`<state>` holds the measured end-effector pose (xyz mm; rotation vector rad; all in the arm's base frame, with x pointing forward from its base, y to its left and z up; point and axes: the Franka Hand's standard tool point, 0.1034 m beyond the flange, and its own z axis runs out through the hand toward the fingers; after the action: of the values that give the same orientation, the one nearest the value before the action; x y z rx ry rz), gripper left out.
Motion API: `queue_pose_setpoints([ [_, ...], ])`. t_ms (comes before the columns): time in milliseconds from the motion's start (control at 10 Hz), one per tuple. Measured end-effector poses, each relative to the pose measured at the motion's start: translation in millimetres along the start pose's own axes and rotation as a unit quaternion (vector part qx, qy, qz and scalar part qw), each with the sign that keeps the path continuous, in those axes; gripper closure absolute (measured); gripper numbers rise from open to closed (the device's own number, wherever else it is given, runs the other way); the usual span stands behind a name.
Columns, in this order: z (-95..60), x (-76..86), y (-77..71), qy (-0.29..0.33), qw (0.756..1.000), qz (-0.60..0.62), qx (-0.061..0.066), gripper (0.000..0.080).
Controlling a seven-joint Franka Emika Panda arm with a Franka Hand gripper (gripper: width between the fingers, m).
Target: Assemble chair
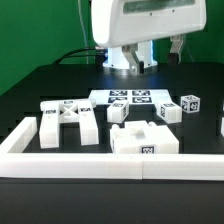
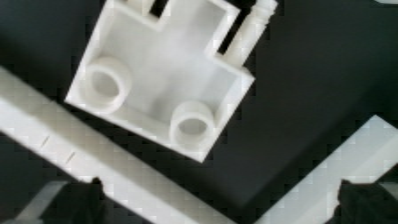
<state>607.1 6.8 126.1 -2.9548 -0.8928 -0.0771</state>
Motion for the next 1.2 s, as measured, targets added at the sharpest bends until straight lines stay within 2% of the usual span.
queue_pose_setpoints([
  [200,11.8,7.7,6.1,0.002,0.997,0.074,0.007,0.015],
  [600,13.8,8.4,2.7,0.001,0.983,0.184,0.01,0.015],
  [700,18.2,8.3,0.3,-0.002,0.981,0.193,0.005,0.015],
  [800,25.1,14.7,-0.1,0.006,0.983,0.183,-0.01,0.015],
  [1000,41.3,17.0,-2.1,0.004,0.984,0.177,-0.013,0.015],
  [1200,61.2,13.5,2.1,0.013,0.984,0.18,-0.013,0.015],
])
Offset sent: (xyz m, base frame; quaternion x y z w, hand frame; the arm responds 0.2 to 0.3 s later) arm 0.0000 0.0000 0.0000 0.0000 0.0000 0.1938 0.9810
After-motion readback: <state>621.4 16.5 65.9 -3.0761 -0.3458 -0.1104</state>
